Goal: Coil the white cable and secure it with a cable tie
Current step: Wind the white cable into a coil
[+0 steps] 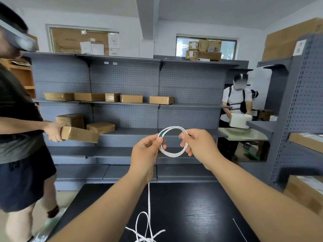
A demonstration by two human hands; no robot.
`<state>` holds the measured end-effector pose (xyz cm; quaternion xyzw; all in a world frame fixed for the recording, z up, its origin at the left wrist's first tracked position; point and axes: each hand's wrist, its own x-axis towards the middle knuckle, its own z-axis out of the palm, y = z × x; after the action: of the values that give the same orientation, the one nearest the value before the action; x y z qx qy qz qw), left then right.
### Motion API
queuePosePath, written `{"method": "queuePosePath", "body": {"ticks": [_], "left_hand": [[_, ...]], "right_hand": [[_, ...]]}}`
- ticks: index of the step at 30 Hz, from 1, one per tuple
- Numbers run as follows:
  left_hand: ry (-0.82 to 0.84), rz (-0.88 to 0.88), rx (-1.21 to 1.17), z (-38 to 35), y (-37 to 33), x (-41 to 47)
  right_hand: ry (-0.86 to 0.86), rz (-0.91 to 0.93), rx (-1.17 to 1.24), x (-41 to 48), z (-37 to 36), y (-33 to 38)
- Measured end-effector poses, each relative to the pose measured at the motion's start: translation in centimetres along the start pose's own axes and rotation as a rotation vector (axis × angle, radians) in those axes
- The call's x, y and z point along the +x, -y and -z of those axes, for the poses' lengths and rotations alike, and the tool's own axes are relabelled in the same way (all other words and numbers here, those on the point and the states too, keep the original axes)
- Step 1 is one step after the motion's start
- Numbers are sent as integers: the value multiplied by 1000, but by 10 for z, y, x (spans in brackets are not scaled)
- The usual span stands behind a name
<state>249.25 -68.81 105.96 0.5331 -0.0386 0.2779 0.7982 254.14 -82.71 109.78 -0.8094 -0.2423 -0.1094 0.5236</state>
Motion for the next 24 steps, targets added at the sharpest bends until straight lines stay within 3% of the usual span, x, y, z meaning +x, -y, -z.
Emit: {"method": "queuePosePath", "body": {"ticks": [4, 10, 16, 21, 24], "left_hand": [[-24, 10, 113, 0, 1, 3], [-70, -165, 383, 5, -6, 7], [8, -233, 528, 13, -14, 12], [149, -292, 709, 19, -18, 15], [229, -357, 832, 22, -22, 15]], "right_hand": [[-61, -4, 2, -3, -7, -5], [74, -23, 19, -5, -11, -6], [128, 93, -161, 1, -7, 1], [295, 197, -387, 6, 1, 9], [344, 205, -392, 8, 5, 10]]}}
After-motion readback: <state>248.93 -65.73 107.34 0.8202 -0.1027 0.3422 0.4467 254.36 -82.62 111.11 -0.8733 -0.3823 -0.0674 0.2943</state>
